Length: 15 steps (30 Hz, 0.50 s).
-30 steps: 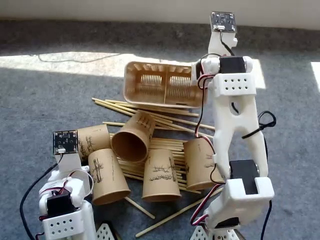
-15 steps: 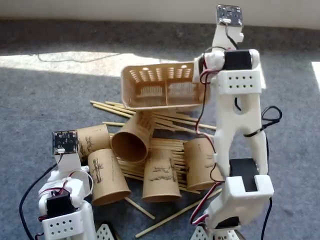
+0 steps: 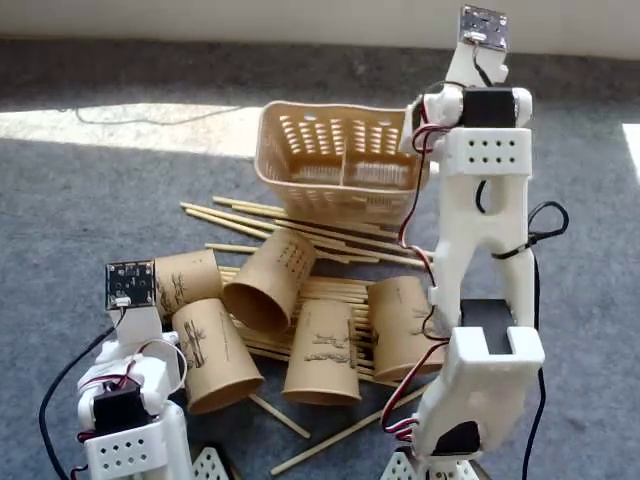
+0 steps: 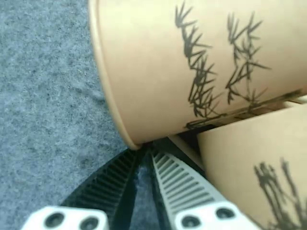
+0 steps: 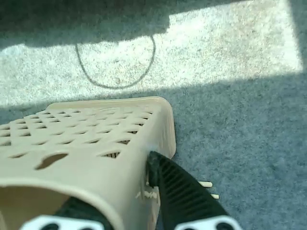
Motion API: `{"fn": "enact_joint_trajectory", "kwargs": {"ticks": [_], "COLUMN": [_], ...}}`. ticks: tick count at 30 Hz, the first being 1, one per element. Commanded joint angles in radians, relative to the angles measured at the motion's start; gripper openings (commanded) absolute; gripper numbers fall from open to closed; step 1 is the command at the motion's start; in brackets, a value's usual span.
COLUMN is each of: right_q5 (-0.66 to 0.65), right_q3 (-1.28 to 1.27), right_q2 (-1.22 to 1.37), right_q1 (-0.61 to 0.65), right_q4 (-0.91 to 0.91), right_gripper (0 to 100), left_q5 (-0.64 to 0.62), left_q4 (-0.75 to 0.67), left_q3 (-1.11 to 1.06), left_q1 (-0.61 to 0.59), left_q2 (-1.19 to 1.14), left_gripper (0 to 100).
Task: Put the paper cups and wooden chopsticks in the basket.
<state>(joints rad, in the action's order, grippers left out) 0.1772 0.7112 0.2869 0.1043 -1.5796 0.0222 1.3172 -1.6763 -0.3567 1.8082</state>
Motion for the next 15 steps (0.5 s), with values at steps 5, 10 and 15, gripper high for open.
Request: {"fn": "enact_joint_trajectory", "kwargs": {"ticks": [5,10,15], "right_q5": [0.021,0.021,0.021], "right_q3": [0.113,0.108,0.107], "right_q2": [-0.021,-0.019,0.012], "right_q1": [-0.015,-0.016,-0.019], "right_q4": [0.005,0.019,0.031], "right_gripper": [0.5,0.5,0.5], "left_q5": [0.002,0.002,0.002], "left_q4": [0.008,0.008,0.008], "left_q3": [-0.021,-0.021,-0.021], "left_q1": [-0.002,-0.002,-0.002], "left_q2": [-0.002,-0.002,-0.002], "left_gripper": [1,1,1]}}
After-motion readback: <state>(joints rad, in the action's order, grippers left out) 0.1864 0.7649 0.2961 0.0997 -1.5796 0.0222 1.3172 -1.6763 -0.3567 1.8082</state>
